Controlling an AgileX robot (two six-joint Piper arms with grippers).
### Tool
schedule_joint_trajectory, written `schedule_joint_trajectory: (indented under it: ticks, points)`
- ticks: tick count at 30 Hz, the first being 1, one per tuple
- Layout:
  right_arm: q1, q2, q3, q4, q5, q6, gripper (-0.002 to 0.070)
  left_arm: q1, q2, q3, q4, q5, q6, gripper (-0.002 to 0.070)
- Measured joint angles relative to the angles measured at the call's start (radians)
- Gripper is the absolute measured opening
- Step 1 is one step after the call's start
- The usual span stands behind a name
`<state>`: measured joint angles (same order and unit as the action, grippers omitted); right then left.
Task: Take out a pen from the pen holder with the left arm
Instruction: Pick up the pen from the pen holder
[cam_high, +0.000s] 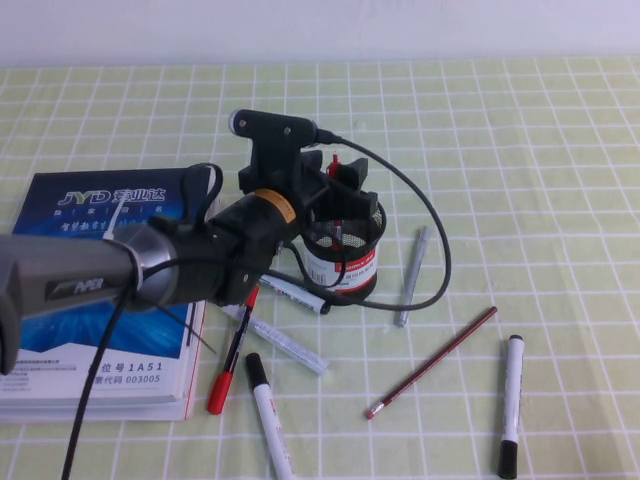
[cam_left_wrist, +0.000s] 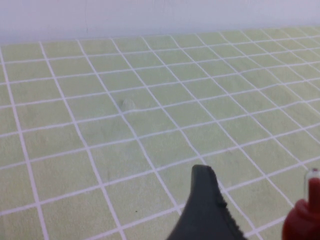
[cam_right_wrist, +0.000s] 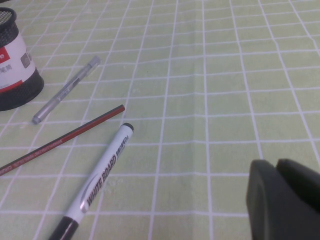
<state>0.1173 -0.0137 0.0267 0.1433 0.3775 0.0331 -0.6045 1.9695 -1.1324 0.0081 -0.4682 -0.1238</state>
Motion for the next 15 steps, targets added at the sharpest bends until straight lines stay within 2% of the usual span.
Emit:
schedule_joint_trajectory:
  ticks: [10,15]
  points:
    - [0.0,0.0,0.0,0.0,0.0,0.0,-0.0015,0.004,0.023,-0.046,-0.001,0.064,-0.003,0.0314]
    - [0.0,0.0,0.0,0.0,0.0,0.0,-0.0015,0.004,0.023,-0.045,-0.001,0.064,-0.003,0.0225]
